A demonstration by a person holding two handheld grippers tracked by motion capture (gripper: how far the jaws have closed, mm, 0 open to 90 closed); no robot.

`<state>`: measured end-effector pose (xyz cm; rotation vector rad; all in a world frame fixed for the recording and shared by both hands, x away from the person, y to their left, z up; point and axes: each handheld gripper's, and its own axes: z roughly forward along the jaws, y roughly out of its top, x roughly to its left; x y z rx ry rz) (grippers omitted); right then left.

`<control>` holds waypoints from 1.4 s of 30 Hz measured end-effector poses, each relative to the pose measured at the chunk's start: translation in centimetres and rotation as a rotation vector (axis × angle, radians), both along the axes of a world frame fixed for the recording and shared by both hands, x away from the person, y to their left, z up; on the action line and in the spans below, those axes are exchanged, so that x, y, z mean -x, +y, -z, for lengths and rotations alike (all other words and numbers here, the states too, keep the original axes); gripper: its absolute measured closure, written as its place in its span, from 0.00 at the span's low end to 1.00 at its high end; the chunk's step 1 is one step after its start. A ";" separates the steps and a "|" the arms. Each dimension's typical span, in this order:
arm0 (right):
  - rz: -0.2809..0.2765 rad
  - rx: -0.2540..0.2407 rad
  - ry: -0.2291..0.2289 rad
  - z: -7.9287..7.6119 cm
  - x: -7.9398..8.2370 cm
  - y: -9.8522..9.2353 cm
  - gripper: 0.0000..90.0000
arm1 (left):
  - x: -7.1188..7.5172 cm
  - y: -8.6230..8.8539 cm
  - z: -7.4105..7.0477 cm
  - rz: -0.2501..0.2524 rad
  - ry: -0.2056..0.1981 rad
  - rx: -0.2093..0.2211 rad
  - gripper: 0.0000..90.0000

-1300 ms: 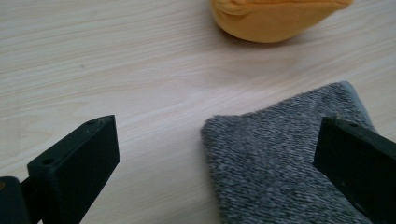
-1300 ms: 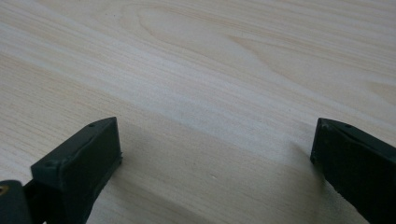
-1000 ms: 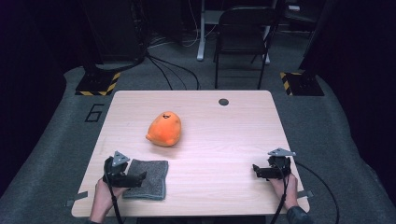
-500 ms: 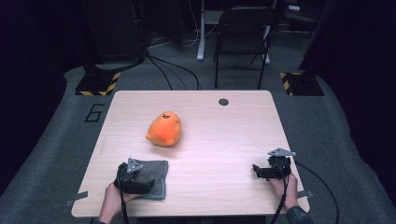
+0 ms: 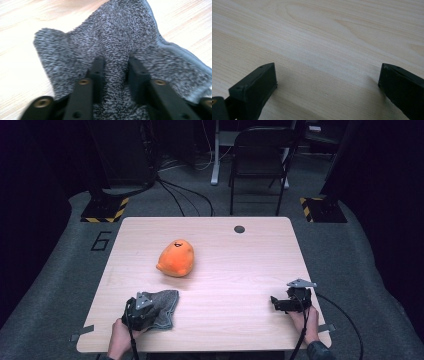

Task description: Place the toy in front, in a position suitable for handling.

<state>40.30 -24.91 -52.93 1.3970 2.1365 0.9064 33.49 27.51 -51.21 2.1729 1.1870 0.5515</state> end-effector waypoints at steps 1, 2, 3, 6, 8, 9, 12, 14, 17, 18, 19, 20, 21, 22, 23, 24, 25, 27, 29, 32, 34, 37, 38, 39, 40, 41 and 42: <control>0.000 0.000 0.000 0.0 0.0 0.0 0.01 | 0.1 0.0 -0.1 0.005 0.000 -0.012 0.86; 0.000 0.000 0.000 0.0 0.0 0.0 0.01 | 0.1 0.0 -0.1 0.005 0.000 -0.012 0.88; 0.000 0.000 0.000 0.0 0.0 0.0 0.01 | 0.1 0.0 -0.2 0.009 0.003 -0.018 0.88; -0.001 0.000 0.000 0.0 0.0 0.0 0.01 | 0.2 0.4 -0.6 0.012 -0.019 -0.017 0.90; -0.001 0.000 0.000 0.0 0.0 0.0 0.01 | 0.2 0.5 -0.8 0.006 -0.026 -0.003 0.90; -0.001 0.000 0.000 0.0 0.0 0.0 0.01 | 0.2 0.6 -1.0 0.012 -0.032 -0.006 0.90; -0.001 0.000 0.000 0.0 0.0 0.0 0.01 | 0.4 0.8 -1.7 0.011 -0.048 0.021 0.90; -0.002 0.000 0.000 0.0 0.0 0.0 0.01 | 0.6 0.8 -2.2 0.014 -0.059 0.035 0.90; -0.001 0.000 0.000 0.0 0.0 0.0 0.01 | 0.8 0.7 -2.8 0.026 -0.071 0.045 0.90; -0.001 0.000 0.000 0.0 0.0 0.0 0.01 | 0.9 0.6 -2.9 0.026 -0.078 0.054 0.90; -0.001 0.000 0.000 0.0 0.0 0.0 0.02 | 1.0 0.5 -3.1 0.034 -0.079 0.052 0.90; -0.002 0.000 0.000 0.0 0.0 0.0 0.02 | 1.1 0.4 -3.2 0.039 -0.083 0.054 0.90; -0.001 0.000 0.000 0.0 0.0 0.0 0.02 | 1.1 0.2 -3.4 0.045 -0.079 0.059 0.90; -0.001 0.000 0.000 0.0 0.0 0.0 0.02 | 1.2 -0.1 -3.7 0.059 -0.085 0.066 0.90; -0.001 -0.001 0.000 0.0 0.0 0.0 0.02 | 1.2 -0.3 -3.8 0.067 -0.095 0.067 0.90; -0.002 0.000 0.000 0.0 0.0 0.0 0.02 | 1.2 -0.3 -3.8 0.067 -0.095 0.067 0.90; -0.001 0.000 0.000 0.0 0.0 0.0 0.02 | 1.3 -0.8 -4.0 0.077 -0.098 0.081 0.90; -0.001 0.000 0.000 0.0 0.0 0.0 0.02 | 1.3 -0.9 -4.1 0.092 -0.097 0.078 0.90; 0.000 -0.001 0.000 0.0 0.0 0.0 0.02 | 1.2 -1.6 -4.2 0.106 -0.101 0.088 0.90; -0.001 0.000 0.000 0.0 0.0 0.0 0.02 | 1.0 -2.3 -4.4 0.128 -0.099 0.098 0.90; -0.001 0.000 0.000 0.0 0.0 0.0 0.02 | 0.9 -2.6 -4.5 0.137 -0.099 0.098 0.90; -0.003 0.001 -0.002 0.0 0.0 0.0 0.02 | 0.8 -3.5 -4.7 0.162 -0.095 0.115 0.89; -0.003 0.002 -0.002 0.0 0.0 0.0 0.02 | 0.7 -3.9 -4.7 0.173 -0.097 0.107 0.89; -0.003 0.002 -0.002 0.0 0.0 0.0 0.02 | 0.6 -4.5 -4.7 0.190 -0.092 0.107 0.89; -0.003 0.002 -0.002 0.0 0.0 0.0 0.02 | 0.5 -4.8 -4.6 0.198 -0.091 0.106 0.89; -0.003 0.002 -0.002 0.0 0.0 0.0 0.02 | 0.5 -4.8 -4.6 0.198 -0.091 0.106 0.89; -0.003 0.002 -0.002 0.0 0.0 0.0 0.02 | 0.5 -5.1 -4.6 0.207 -0.089 0.101 0.89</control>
